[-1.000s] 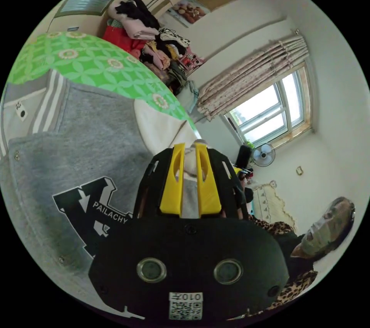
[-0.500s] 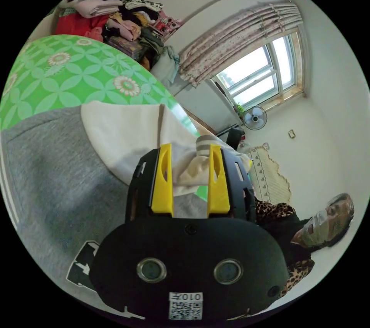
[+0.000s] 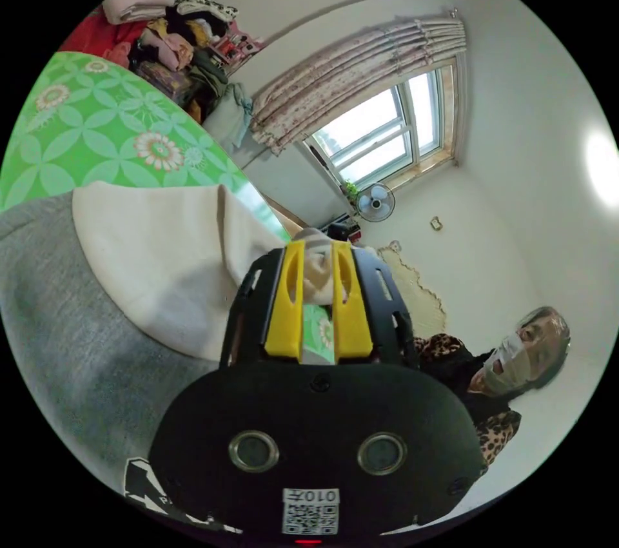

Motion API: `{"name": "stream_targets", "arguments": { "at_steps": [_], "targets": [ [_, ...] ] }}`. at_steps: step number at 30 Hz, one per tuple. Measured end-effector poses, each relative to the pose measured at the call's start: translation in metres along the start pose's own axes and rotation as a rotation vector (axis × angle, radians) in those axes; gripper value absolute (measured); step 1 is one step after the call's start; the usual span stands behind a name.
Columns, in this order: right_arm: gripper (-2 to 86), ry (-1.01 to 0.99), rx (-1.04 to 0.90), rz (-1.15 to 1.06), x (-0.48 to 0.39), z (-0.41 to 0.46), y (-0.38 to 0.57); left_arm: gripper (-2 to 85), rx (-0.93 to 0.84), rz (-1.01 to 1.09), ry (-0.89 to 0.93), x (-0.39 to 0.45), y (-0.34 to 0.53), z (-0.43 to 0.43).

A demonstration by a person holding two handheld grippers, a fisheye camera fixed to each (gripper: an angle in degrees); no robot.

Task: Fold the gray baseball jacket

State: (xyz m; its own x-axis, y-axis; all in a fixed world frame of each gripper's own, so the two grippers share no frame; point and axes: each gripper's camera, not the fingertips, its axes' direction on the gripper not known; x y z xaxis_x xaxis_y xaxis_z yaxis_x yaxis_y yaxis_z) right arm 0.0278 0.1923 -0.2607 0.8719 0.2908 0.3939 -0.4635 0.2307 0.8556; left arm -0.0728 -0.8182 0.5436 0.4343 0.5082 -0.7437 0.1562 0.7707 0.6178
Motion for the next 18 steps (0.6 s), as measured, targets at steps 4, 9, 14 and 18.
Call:
{"name": "stream_targets", "arguments": {
  "at_steps": [4,9,14,18],
  "targets": [
    [3.8,0.084,0.022,0.015,-0.007,0.000,-0.007,5.2,0.005,0.052,-0.064,0.034,-0.015,-0.016],
    [3.8,0.093,-0.022,-0.066,-0.029,0.018,-0.023,5.1,0.107,0.052,-0.167,0.064,-0.019,-0.050],
    [3.9,0.055,-0.055,-0.121,-0.032,0.028,-0.010,12.3,0.079,-0.016,-0.099,0.033,0.004,-0.062],
    [3.9,0.057,-0.060,-0.091,-0.023,0.029,-0.003,13.5,0.022,-0.011,-0.084,0.016,0.015,-0.045]
  ]
}}
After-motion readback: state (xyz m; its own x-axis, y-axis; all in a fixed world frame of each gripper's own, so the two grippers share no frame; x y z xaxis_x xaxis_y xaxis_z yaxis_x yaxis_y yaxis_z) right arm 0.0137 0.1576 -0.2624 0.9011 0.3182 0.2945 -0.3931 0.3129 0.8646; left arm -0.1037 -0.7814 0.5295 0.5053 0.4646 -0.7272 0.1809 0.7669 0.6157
